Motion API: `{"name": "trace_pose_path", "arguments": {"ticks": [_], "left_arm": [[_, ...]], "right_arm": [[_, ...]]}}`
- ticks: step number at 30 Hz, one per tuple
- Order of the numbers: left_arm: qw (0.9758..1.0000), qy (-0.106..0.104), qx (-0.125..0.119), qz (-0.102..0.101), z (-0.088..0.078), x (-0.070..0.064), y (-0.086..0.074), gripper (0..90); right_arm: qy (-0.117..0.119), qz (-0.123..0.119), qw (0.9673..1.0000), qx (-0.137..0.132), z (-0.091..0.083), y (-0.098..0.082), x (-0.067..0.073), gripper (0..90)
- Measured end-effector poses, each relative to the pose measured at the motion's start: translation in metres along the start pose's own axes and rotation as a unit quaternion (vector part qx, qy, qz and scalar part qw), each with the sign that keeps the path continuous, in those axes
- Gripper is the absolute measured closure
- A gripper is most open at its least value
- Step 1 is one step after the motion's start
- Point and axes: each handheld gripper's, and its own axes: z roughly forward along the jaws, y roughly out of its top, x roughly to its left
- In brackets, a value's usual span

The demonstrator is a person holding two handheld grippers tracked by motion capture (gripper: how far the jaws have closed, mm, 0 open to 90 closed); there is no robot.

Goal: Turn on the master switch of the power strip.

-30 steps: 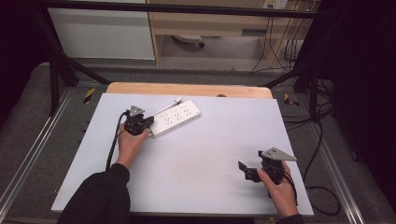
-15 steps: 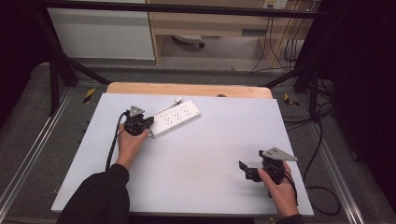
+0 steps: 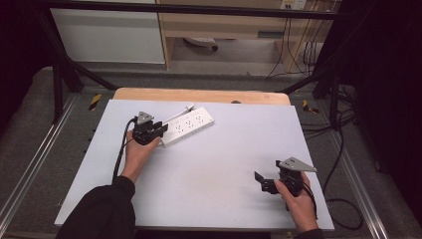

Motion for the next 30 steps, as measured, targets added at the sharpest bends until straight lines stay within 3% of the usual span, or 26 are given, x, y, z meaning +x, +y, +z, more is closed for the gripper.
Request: {"name": "trace_pose_path", "arguments": {"ticks": [11, 16, 19, 23, 30], "left_arm": [[0.9997, -0.022, -0.001, -0.010, -0.0013, -0.0028, 0.0012, 42.5], [0.9998, -0.018, 0.006, -0.008, -0.0010, -0.0045, 0.0012, 22.4], [0.9996, -0.020, 0.007, -0.020, -0.0014, -0.0029, 0.0011, 11.9], [0.9992, -0.027, -0.001, -0.031, -0.0030, -0.0028, 0.0023, 8.7], [0.9993, -0.028, -0.007, -0.023, -0.0087, -0.0074, 0.0058, 8.2]], "right_arm": [[0.000, 0.000, 1.0000, 0.000, 0.0000, 0.0000, 0.0000, 4.0], [0.000, 0.000, 1.0000, 0.000, 0.0002, -0.0001, 0.0002, 4.0], [0.000, -0.001, 1.0000, 0.000, 0.0003, -0.0001, 0.0001, 3.9], [0.000, -0.001, 1.0000, 0.000, 0.0004, -0.0002, 0.0002, 3.8], [0.000, -0.001, 1.0000, 0.001, 0.0006, -0.0003, 0.0004, 3.8]]}}
